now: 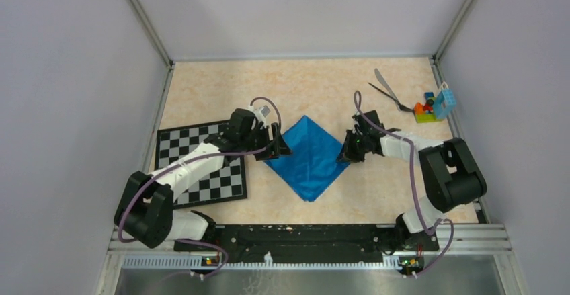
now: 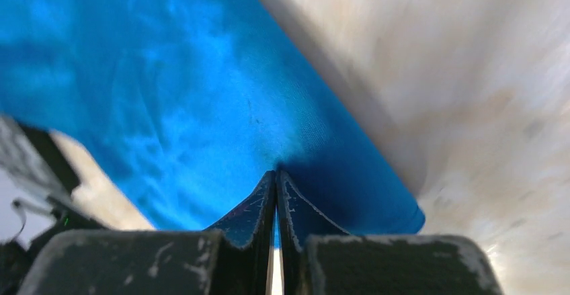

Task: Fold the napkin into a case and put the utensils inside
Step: Rotate the flattened napkin from the center of the board, then smooth out the square-folded napkin at the center of the board.

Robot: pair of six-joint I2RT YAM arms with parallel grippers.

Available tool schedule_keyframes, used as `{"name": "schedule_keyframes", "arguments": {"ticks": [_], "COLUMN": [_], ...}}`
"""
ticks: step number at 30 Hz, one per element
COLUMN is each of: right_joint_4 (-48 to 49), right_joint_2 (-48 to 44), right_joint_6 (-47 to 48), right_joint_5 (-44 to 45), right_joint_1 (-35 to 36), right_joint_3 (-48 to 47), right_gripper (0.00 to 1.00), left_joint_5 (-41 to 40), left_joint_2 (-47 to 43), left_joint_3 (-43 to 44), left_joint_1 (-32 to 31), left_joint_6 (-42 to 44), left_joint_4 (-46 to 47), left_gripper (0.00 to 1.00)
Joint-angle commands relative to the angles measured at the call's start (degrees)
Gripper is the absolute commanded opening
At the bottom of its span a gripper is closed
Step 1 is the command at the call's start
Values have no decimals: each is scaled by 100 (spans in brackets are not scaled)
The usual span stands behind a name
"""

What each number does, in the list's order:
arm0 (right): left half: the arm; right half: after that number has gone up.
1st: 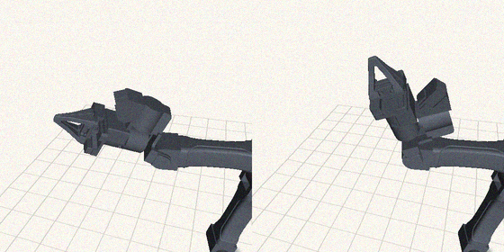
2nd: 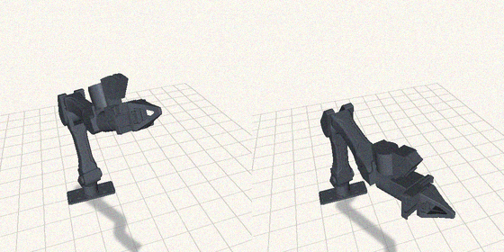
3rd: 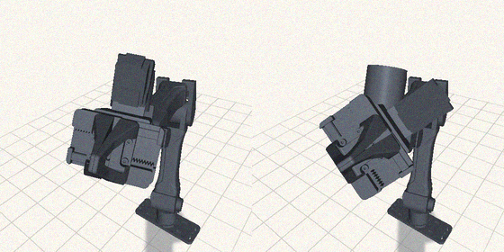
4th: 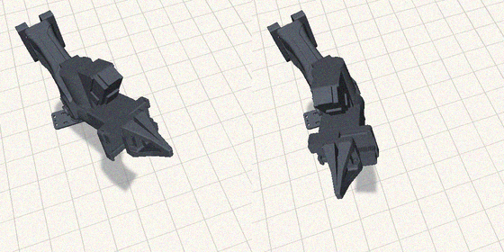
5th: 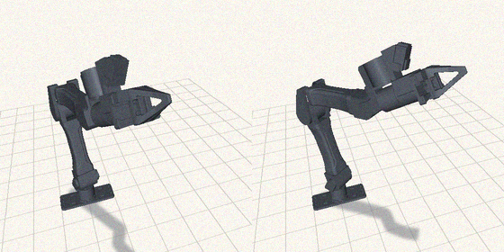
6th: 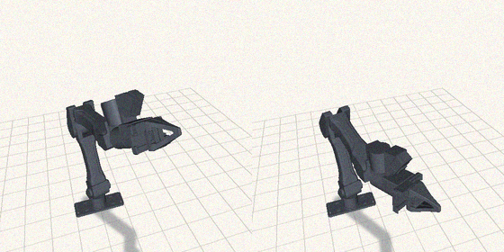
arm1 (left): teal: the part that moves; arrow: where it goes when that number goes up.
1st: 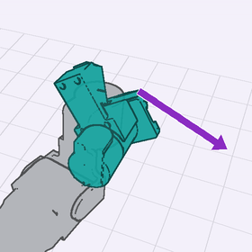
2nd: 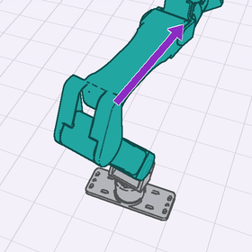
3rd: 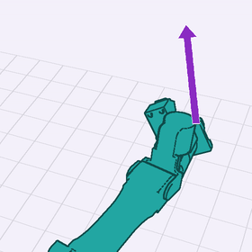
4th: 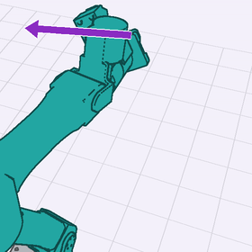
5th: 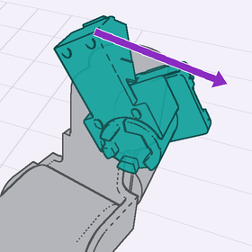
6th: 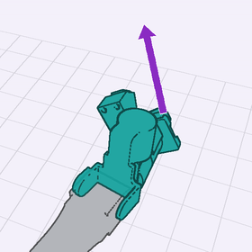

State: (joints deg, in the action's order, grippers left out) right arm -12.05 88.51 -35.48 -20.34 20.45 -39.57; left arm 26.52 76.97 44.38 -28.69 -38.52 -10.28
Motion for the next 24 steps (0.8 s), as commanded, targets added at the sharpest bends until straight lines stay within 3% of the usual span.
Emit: {"name": "schedule_keyframes", "arguments": {"ticks": [1, 3, 6, 9, 11, 14, 16, 19, 24], "right_joint_4": [-356, -238, -1018, -1159, -951, -459, -62, 60, -525], "right_joint_2": [1114, 1651, 1981, 1287, 836, 349, 32, -280, -563], "right_joint_6": [1094, 1697, 2116, 2119, 1954, 1443, 1142, 1021, 1425], "right_joint_5": [2292, 1891, 1572, 819, -156, -1554, -1939, -2171, -1538], "right_joint_1": [-216, -211, -203, -159, -87, -62, -84, -84, -179], "right_joint_3": [-1015, -1876, -2914, -2858, -2403, -1559, -922, -277, 39], "right_gripper": [3, 2, 8, 39, 51, 52, 51, 50, 48], "left_joint_5": [-105, -208, -211, -128, -184, -322, -401, -585, -734], "left_joint_2": [-382, -361, -74, 329, 562, 722, 763, 882, 1128], "left_joint_3": [237, 234, 399, 701, 873, 855, 773, 713, 686], "left_joint_1": [-3, 10, 140, 241, 249, 252, 252, 267, 267], "left_joint_6": [177, 230, 318, 546, 626, 695, 725, 783, 826], "left_joint_4": [12, -6, -184, -379, -545, -605, -573, -568, -485], "left_gripper": [73, 74, 73, 73, 73, 71, 68, 67, 62]}}
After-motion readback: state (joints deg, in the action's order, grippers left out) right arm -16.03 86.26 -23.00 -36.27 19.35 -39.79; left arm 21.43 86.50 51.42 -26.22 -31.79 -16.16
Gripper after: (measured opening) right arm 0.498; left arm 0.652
